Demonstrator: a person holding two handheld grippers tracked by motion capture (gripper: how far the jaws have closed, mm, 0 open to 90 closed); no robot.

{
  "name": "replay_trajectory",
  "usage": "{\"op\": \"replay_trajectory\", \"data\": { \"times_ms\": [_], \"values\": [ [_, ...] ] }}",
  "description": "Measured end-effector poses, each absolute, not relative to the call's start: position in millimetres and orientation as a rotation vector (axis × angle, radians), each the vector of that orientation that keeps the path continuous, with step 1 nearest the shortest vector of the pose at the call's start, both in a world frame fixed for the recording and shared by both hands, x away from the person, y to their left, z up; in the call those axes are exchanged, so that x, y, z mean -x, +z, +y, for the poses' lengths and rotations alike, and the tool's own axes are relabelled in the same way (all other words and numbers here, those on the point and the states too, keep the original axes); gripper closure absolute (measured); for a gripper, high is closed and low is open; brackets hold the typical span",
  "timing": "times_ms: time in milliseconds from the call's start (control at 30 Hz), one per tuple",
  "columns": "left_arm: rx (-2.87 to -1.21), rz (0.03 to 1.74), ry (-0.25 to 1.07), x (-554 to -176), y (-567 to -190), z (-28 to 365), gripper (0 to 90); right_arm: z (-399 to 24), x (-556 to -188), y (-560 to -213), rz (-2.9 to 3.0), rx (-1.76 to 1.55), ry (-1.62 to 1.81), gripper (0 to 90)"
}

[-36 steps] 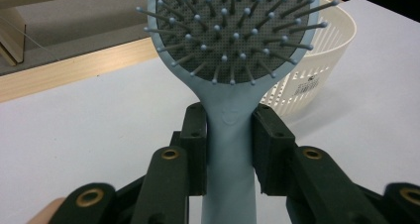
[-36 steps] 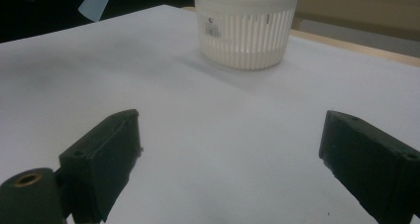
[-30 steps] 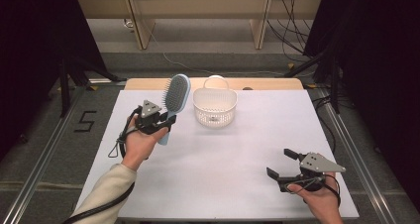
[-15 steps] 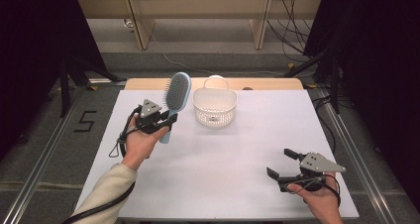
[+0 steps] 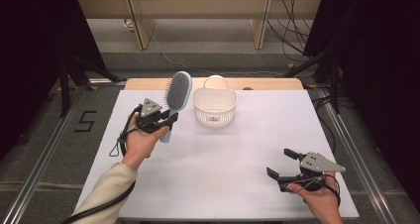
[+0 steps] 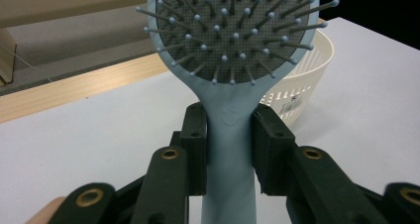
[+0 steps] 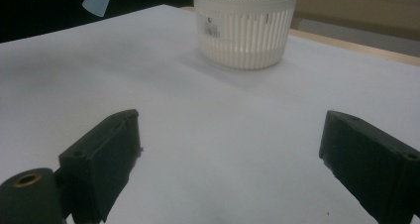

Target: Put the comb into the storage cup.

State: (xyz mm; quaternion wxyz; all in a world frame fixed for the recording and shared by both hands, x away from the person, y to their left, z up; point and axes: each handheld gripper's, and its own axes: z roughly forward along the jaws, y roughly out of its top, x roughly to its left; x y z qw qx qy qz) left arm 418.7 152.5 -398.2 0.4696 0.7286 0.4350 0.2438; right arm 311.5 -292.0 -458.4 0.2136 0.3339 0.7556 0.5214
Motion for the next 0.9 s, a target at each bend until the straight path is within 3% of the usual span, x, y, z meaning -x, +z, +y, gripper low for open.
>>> {"op": "replay_trajectory", "data": {
  "times_ms": [900],
  "values": [
    [-1.773,1.030,0.599,-421.0,-391.6,143.1,69.9,-292.6,-312.0,-458.9,2.092,-0.938,1.450,9.7]
  ]
}}
